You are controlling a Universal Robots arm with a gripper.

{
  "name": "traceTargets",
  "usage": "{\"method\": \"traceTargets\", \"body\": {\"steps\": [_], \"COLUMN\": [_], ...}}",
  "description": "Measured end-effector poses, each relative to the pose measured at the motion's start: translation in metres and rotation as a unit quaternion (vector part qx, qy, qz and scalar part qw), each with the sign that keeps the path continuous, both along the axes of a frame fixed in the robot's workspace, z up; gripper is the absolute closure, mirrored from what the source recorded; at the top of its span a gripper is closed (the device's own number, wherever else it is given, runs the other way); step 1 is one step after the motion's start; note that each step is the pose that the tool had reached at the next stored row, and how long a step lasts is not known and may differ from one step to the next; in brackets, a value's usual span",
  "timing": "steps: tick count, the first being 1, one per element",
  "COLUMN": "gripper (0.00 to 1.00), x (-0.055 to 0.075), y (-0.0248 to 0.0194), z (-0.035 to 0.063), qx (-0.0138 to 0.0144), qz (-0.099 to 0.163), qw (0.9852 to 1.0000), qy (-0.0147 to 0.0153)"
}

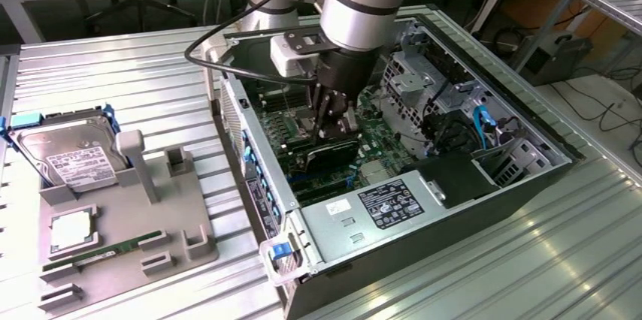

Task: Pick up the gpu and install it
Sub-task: 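Insert the gpu into the slot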

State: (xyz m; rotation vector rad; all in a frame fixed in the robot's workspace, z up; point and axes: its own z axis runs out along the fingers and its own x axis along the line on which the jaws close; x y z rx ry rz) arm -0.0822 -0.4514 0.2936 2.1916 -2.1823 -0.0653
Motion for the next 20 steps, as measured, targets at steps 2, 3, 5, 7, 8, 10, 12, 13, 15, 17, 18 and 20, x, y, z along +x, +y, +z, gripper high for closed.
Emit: {"method": "traceTargets", "body": {"steps": [2, 3, 5, 7, 8, 10, 12, 13, 15, 17, 18, 20], "gripper": [0.89, 0.89, 0.89, 0.89, 0.89, 0.89, 0.89, 0.89, 0.89, 0.89, 0.89, 0.89], "x": [-0.001, -0.002, -0.002, -0.002, -0.002, -0.002, -0.002, -0.002, -0.002, -0.002, -0.002, -0.002], "y": [0.0013, 0.0021, 0.0039, 0.0057, 0.0066, 0.0079, 0.0091, 0.0096, 0.0103, 0.0106, 0.0106, 0.0106], "z": [-0.0018, -0.0031, -0.0061, -0.0091, -0.0105, -0.0132, -0.0162, -0.0175, -0.0202, -0.0228, -0.0239, -0.0259], "qx": [-0.0027, -0.0038, -0.0053, -0.0063, -0.0070, -0.0085, -0.0097, -0.0103, -0.0118, -0.0133, -0.0141, -0.0153], "qz": [0.001, 0.001, 0.002, 0.003, 0.003, 0.004, 0.004, 0.004, 0.004, 0.004, 0.004, 0.005], "qw": [1.0000, 1.0000, 1.0000, 1.0000, 1.0000, 1.0000, 0.9999, 0.9999, 0.9999, 0.9999, 0.9999, 0.9999], "qy": [0.0001, 0.0000, 0.0000, 0.0000, 0.0000, 0.0001, 0.0000, 0.0000, 0.0002, 0.0002, 0.0003, 0.0004]}}
